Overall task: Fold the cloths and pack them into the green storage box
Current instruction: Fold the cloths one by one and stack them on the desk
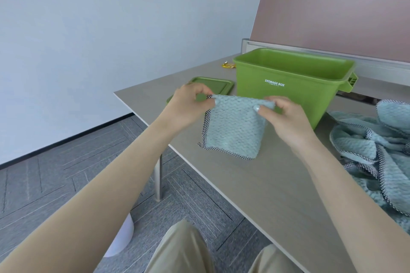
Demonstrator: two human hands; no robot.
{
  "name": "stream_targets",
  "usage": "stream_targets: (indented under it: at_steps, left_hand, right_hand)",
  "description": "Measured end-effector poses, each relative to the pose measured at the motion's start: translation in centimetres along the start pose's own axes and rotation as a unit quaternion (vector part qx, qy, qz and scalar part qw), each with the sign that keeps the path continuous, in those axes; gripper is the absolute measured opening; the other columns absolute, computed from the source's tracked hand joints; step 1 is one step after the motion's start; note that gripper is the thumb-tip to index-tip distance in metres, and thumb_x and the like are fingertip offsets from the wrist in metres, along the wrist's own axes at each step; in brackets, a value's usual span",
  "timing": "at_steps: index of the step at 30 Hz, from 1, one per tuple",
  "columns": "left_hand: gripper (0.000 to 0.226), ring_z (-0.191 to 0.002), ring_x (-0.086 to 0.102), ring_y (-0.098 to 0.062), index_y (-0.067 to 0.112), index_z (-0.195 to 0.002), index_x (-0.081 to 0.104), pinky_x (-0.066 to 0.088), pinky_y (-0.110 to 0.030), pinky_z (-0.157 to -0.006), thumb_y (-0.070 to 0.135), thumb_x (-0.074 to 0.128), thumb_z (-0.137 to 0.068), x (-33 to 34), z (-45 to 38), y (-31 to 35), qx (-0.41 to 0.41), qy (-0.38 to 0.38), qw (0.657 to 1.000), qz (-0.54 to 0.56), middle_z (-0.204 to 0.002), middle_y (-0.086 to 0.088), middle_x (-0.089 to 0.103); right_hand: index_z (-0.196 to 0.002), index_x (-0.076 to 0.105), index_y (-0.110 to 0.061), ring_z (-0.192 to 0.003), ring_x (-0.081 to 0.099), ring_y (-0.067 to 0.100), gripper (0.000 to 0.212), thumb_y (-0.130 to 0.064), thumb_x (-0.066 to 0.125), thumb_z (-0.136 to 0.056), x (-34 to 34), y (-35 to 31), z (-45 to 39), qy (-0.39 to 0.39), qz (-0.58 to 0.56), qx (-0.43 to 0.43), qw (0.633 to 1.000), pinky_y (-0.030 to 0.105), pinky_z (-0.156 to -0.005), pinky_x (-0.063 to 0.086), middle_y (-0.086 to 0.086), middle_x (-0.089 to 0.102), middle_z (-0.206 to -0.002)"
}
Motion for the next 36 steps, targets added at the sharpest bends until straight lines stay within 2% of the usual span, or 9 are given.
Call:
stream_targets:
  at_steps: [2, 6, 10, 15, 20, 24, 28, 32, 36]
  left_hand:
    - [0.002, -0.094, 0.051, -0.01, 0.017, -0.09, 0.06, 0.039, -0.013, -0.077, 0.018, 0.059, -0.089, 1.0, 0.1, -0.4, -0.034, -0.028, 0.992, 0.115, -0.098, 0.002, 0.058]
    - [0.009, -0.077, 0.055, -0.016, 0.019, -0.085, 0.056, 0.044, -0.032, -0.079, 0.02, 0.052, -0.093, 3.2, 0.3, -1.6, -0.094, -0.012, 0.958, 0.27, -0.085, -0.003, 0.062]
    - [0.016, -0.065, 0.056, -0.013, 0.019, -0.08, 0.055, 0.045, -0.028, -0.064, 0.017, 0.05, -0.095, 4.5, 0.6, -2.5, -0.141, 0.017, 0.931, 0.335, -0.075, 0.001, 0.061]
    - [0.012, -0.07, 0.055, -0.018, 0.013, -0.08, 0.053, 0.047, -0.031, -0.068, 0.013, 0.054, -0.091, 4.5, 0.8, -4.5, -0.218, 0.083, 0.884, 0.405, -0.077, -0.003, 0.059]
    - [0.027, -0.099, 0.065, -0.022, 0.008, -0.114, 0.061, 0.051, -0.035, -0.088, 0.02, 0.056, -0.09, 6.4, 2.1, -5.9, -0.252, -0.005, 0.858, 0.447, -0.109, -0.008, 0.068]
    - [0.021, -0.095, 0.063, -0.023, 0.015, -0.111, 0.058, 0.051, -0.036, -0.085, 0.021, 0.045, -0.096, 8.0, 2.8, -7.1, -0.292, -0.03, 0.88, 0.374, -0.101, -0.005, 0.066]
    - [0.022, -0.079, 0.054, -0.026, 0.013, -0.084, 0.051, 0.04, -0.03, -0.062, 0.02, 0.035, -0.098, 7.8, 2.0, -7.1, -0.197, 0.003, 0.971, 0.134, -0.078, -0.004, 0.056]
    - [0.025, -0.089, 0.057, -0.031, 0.008, -0.113, 0.049, 0.039, -0.032, -0.068, 0.026, 0.043, -0.096, 8.0, 1.6, -6.9, -0.118, 0.017, 0.993, -0.012, -0.092, -0.011, 0.061]
    - [0.039, -0.104, 0.053, -0.034, 0.017, -0.131, 0.045, 0.043, -0.038, -0.083, 0.018, 0.043, -0.093, 8.0, 0.4, -5.8, -0.055, 0.018, 0.988, -0.143, -0.116, -0.014, 0.053]
  right_hand:
    - [-0.081, 0.067, -0.023, -0.084, 0.062, 0.003, 0.007, -0.026, 0.063, -0.086, 0.3, 0.7, 0.1, 0.001, -0.112, 0.05, 0.992, 0.022, -0.081, 0.043, -0.011, 0.069, -0.09]
    - [-0.1, 0.064, -0.016, -0.096, 0.067, 0.014, 0.021, -0.032, 0.059, -0.088, 1.9, 2.2, 0.7, -0.021, -0.225, 0.125, 0.966, 0.035, -0.088, 0.05, -0.001, 0.071, -0.102]
    - [-0.11, 0.062, -0.022, -0.097, 0.068, 0.01, 0.028, -0.035, 0.061, -0.085, 3.9, 2.8, 1.4, -0.089, -0.263, 0.156, 0.948, 0.033, -0.085, 0.052, -0.005, 0.072, -0.107]
    - [-0.12, 0.055, -0.014, -0.101, 0.066, 0.02, 0.038, -0.013, 0.065, -0.083, 5.9, 4.8, 2.6, -0.158, -0.202, 0.228, 0.939, 0.04, -0.091, 0.051, 0.003, 0.068, -0.115]
    - [-0.114, 0.055, -0.013, -0.086, 0.066, 0.015, 0.026, -0.004, 0.055, -0.089, 5.7, 4.9, 2.1, -0.114, -0.234, 0.226, 0.939, 0.031, -0.074, 0.054, 0.0, 0.068, -0.101]
    - [-0.106, 0.055, -0.023, -0.082, 0.062, 0.012, 0.017, -0.015, 0.055, -0.091, 5.3, 5.6, 1.9, -0.095, -0.166, 0.209, 0.959, 0.027, -0.068, 0.049, -0.003, 0.066, -0.102]
    - [-0.125, 0.047, -0.017, -0.085, 0.061, 0.011, 0.036, -0.015, 0.055, -0.089, 4.3, 5.8, 1.8, -0.04, -0.023, 0.127, 0.991, 0.022, -0.067, 0.045, 0.0, 0.062, -0.112]
    - [-0.147, 0.015, -0.029, -0.111, 0.057, 0.025, 0.069, -0.023, 0.053, -0.09, 3.9, 6.0, 2.6, -0.022, 0.114, 0.086, 0.99, 0.034, -0.087, 0.045, 0.006, 0.056, -0.129]
    - [-0.145, 0.022, -0.031, -0.118, 0.052, 0.029, 0.061, -0.034, 0.049, -0.091, 3.3, 6.1, 3.1, -0.03, 0.309, 0.089, 0.946, 0.038, -0.09, 0.042, 0.005, 0.047, -0.138]
Point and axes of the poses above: each hand's wrist, its own z-axis away from the middle knuckle, its own x-axis out of the palm, y = z × x, the point moved 8 cm from there along -z, towards the middle knuckle
